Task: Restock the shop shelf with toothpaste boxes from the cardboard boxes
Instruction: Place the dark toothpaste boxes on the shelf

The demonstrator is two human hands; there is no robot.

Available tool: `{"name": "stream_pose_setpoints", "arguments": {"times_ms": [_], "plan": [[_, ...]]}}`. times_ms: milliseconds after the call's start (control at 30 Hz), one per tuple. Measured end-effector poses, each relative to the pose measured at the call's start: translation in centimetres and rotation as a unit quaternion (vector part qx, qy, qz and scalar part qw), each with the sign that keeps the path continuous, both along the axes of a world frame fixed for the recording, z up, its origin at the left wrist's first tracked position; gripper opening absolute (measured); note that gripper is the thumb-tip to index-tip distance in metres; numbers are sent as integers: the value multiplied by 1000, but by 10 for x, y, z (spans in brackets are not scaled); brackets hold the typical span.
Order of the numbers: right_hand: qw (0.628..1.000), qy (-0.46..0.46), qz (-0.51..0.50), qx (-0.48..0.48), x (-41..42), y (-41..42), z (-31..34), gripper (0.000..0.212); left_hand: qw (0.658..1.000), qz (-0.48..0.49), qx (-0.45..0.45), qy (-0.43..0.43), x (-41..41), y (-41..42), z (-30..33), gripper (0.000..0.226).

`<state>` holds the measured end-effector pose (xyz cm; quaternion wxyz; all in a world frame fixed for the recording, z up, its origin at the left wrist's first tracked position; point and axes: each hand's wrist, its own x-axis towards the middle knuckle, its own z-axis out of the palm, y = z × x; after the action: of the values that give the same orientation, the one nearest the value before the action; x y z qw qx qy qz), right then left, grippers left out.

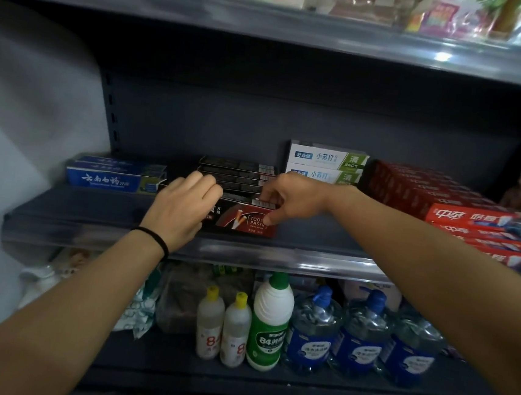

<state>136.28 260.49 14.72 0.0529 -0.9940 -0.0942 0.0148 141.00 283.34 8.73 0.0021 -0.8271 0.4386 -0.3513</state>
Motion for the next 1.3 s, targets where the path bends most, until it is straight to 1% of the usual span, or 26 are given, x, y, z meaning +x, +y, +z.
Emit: {"name": "stream_pose_setpoints", "arguments": {"times_ms": [133, 267, 367, 467, 533, 600, 667, 733, 867, 1067, 1300], "plan": [[999, -27, -15, 6, 1, -7, 3, 39, 999, -2, -1, 39, 5, 5, 8, 54], [998, -52, -28, -6, 5, -14, 2, 38, 989, 44, -60, 132, 21, 18, 16, 55], [998, -60, -36, -11, 11, -16, -3, 40, 979, 73, -71, 178, 37, 26, 16, 49], [997, -57, -43, -5, 18, -16, -11, 37, 969, 70, -79, 223, 48, 26, 9, 43], [998, -51, -42, -22, 22, -17, -18, 37, 965, 74, -78, 239, 52, 22, 2, 42], [997, -48, -35, -50, 25, -19, -24, 44, 962, 80, -71, 253, 56, 18, -6, 40], [995, -48, -26, -80, 27, -20, -29, 49, 959, 87, -62, 261, 61, 14, -12, 39], [993, -58, -21, -101, 28, -22, -31, 50, 959, 87, -63, 262, 66, 12, -15, 39], [989, -87, -20, -119, 32, -24, -34, 54, 961, 78, -69, 258, 74, 9, -16, 39], [983, -104, -24, -149, 37, -27, -36, 48, 962, 85, -56, 253, 82, 1, -13, 42], [979, -115, -31, -163, 41, -28, -40, 44, 961, 94, -53, 253, 84, -3, -13, 43]]}}
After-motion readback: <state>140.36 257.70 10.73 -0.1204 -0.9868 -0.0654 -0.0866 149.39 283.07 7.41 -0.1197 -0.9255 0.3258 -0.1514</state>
